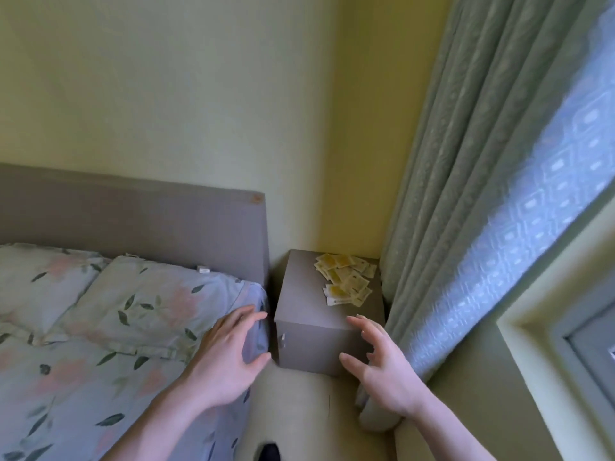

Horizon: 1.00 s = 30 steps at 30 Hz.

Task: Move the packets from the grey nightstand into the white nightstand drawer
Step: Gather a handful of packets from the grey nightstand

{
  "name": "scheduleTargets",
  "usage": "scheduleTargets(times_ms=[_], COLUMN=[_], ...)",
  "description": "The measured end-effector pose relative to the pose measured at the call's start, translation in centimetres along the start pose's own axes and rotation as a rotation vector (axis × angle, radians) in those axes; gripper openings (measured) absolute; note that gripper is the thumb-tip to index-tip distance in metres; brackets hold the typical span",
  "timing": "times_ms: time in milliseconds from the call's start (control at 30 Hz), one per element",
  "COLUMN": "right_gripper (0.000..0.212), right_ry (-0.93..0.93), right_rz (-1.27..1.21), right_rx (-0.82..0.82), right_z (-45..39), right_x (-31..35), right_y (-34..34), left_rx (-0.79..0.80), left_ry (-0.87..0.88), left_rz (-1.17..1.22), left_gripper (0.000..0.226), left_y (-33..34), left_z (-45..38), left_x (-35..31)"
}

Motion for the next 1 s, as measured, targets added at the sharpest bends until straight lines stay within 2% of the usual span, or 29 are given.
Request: scheduleTargets(times_ms=[167, 300, 500, 700, 900, 1000], right_gripper=[0.064, 0.062, 0.065, 0.064, 0.055, 0.059], right_ry=[0.091, 0.158, 0.314, 0.478, 0.594, 0.65], right_rz=[0.026, 0.011, -0.032, -0.115, -0.146, -0.127], right_rx=[-0.007, -0.012, -0.003, 0.041, -0.023, -0.044], right_z=[-9.7, -15.8, -24.1, -34.3, -44.3, -48.2], right_x=[0.3, 0.0, -3.2, -7.8, -13.6, -16.8], right_y=[-0.4, -1.2, -2.4, -3.9, -5.0, -4.1], left_rx=[0.048, 0.154, 0.308, 0.432, 0.475, 0.495], left_ry=[0.003, 0.023, 0.001, -0.138, -0.274, -0.34], left_rz=[0.02, 0.038, 0.116, 0.179, 0.212, 0.224], left_gripper=[0.062, 0.062, 0.056, 0.054, 0.05, 0.055], left_y=[0.3, 2.2, 7.4, 13.6, 20.2, 24.3], left_z=[-9.9, -17.7, -27.7, -36.3, -44.2, -47.0], left_x=[5.3, 9.0, 10.9, 12.5, 15.6, 17.6])
Point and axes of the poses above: each hand's wrist, its own z-axis away from the middle knuckle, its own y-axis out of the palm, x = y × z, the point moved 2 cm from there along -z, towards the middle knuckle, and after that the axes turned 12 degrees about y, right-handed, at the moved point
